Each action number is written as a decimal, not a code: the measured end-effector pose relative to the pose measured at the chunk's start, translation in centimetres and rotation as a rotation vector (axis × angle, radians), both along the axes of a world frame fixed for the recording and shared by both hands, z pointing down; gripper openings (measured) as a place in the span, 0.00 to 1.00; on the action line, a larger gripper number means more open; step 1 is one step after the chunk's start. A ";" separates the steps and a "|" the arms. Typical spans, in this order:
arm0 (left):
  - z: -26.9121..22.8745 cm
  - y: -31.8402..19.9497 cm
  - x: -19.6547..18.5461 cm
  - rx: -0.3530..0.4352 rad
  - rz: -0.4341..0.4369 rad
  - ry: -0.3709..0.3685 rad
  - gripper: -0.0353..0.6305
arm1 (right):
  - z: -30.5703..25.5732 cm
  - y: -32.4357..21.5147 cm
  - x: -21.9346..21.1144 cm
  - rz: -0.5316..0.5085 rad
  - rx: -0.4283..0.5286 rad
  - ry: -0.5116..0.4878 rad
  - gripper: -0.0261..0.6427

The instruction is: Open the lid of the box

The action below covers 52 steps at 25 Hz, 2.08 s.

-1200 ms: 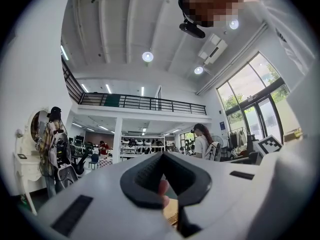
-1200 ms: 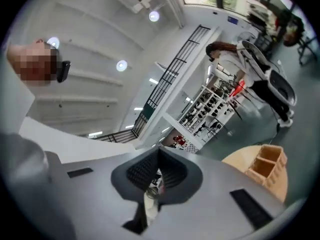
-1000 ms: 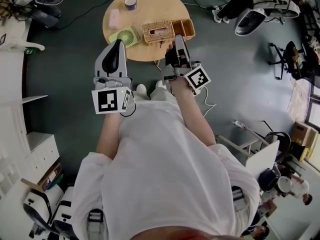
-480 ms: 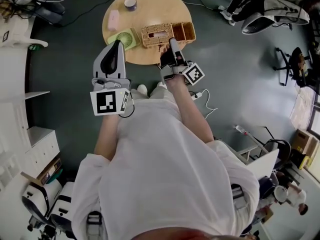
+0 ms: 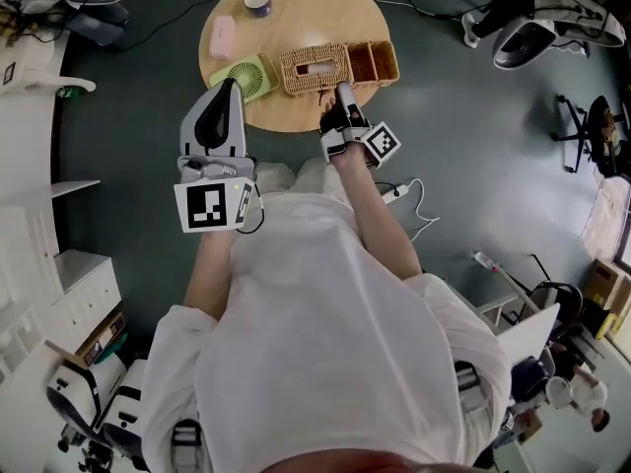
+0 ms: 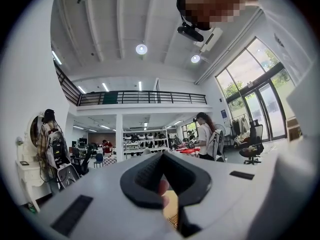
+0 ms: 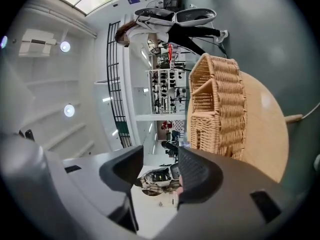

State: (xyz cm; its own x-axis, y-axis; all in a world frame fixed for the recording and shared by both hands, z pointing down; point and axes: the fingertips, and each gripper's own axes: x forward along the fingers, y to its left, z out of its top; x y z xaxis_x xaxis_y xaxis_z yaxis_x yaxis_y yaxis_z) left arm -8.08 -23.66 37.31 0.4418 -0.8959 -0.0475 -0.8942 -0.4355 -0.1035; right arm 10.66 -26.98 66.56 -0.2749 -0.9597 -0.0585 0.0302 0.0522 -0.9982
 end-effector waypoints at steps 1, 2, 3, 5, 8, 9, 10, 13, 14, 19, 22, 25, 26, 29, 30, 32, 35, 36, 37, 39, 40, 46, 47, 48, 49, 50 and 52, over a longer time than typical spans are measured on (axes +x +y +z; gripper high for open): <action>0.6 -0.2 0.0 -0.001 0.003 -0.001 0.05 | 1.1 -0.1 0.0 0.002 -0.010 -0.001 0.33; 1.2 -0.5 0.0 0.000 0.006 -0.001 0.05 | 2.1 -0.1 0.0 0.005 -0.019 -0.003 0.34; 1.7 -0.8 0.0 0.003 0.008 -0.002 0.05 | 3.2 -0.2 0.0 0.008 -0.028 -0.007 0.34; 2.8 -1.2 0.0 0.008 0.014 -0.007 0.05 | 5.0 -0.4 -0.2 0.012 -0.046 -0.019 0.34; 4.1 -1.6 0.0 0.009 0.021 -0.010 0.05 | 7.1 -0.6 -0.3 0.015 -0.061 -0.033 0.34; 4.5 -1.7 0.0 0.008 0.023 -0.012 0.05 | 7.7 -0.8 -0.3 0.019 -0.064 -0.036 0.34; 4.8 -1.8 -0.1 0.007 0.025 -0.013 0.05 | 8.1 -1.0 -0.3 0.023 -0.067 -0.036 0.34; 5.6 -2.1 -0.5 0.000 0.028 -0.020 0.05 | 8.9 -1.2 -0.5 0.032 -0.071 -0.025 0.31; 5.7 -2.2 -0.5 -0.002 0.028 -0.021 0.05 | 9.0 -1.2 -0.6 0.034 -0.078 -0.024 0.29; 5.4 -2.7 -0.4 -0.003 0.031 -0.018 0.05 | 9.1 -1.0 -0.3 0.036 -0.100 -0.036 0.25; 5.3 -3.3 -0.6 0.000 0.023 -0.012 0.05 | 9.3 -1.3 -0.3 0.031 -0.105 -0.033 0.24; 5.4 -3.3 -0.7 -0.004 0.012 -0.010 0.05 | 9.5 -1.1 -0.3 0.018 -0.109 -0.001 0.20; 5.5 -3.3 -0.7 -0.005 0.010 -0.008 0.05 | 9.5 -1.1 -0.3 0.013 -0.102 0.008 0.20; 5.9 -3.3 -0.9 -0.011 0.002 0.000 0.05 | 9.4 -1.3 -0.4 0.001 -0.081 0.013 0.20; 6.0 -3.3 -1.0 -0.014 0.000 0.001 0.05 | 9.3 -1.3 -0.4 -0.002 -0.081 0.009 0.20; 6.1 -3.2 -1.0 -0.022 -0.002 0.003 0.05 | 9.2 -1.3 -0.5 0.000 -0.095 -0.002 0.20; 5.8 -3.2 -1.0 -0.024 -0.003 0.002 0.05 | 9.1 -1.1 -0.5 0.007 -0.104 -0.025 0.20; 5.7 -3.2 -1.0 -0.022 -0.004 0.001 0.05 | 9.1 -1.0 -0.6 0.006 -0.097 -0.027 0.20; 5.6 -3.3 -1.0 -0.021 -0.005 0.000 0.05 | 9.1 -0.9 -0.6 0.004 -0.092 -0.022 0.19; 5.5 -3.4 -1.1 -0.021 -0.008 0.002 0.05 | 9.2 -1.0 -0.5 0.009 -0.094 -0.018 0.16; 5.5 -3.4 -1.1 -0.022 -0.009 0.003 0.05 | 9.2 -1.1 -0.4 0.014 -0.096 -0.021 0.16; 5.1 -3.3 -0.8 -0.026 -0.005 0.001 0.05 | 8.1 -2.1 -0.3 0.004 -0.080 0.004 0.16; 5.0 -3.2 -0.7 -0.026 -0.006 0.000 0.05 | 7.7 -2.4 -0.3 -0.004 -0.070 0.018 0.16; 4.8 -3.2 -0.6 -0.024 -0.005 0.000 0.05 | 7.2 -2.7 -0.3 -0.011 -0.062 0.035 0.16; 4.7 -3.2 -0.5 -0.023 -0.005 0.000 0.05 | 6.8 -3.0 -0.3 -0.019 -0.059 0.052 0.16; 4.5 -3.2 -0.4 -0.022 -0.004 0.000 0.05 | 6.5 -3.3 -0.4 -0.024 -0.062 0.068 0.14; 4.0 -3.2 -0.3 -0.023 -0.003 0.000 0.05 | 5.8 -3.8 -0.5 -0.031 -0.072 0.084 0.09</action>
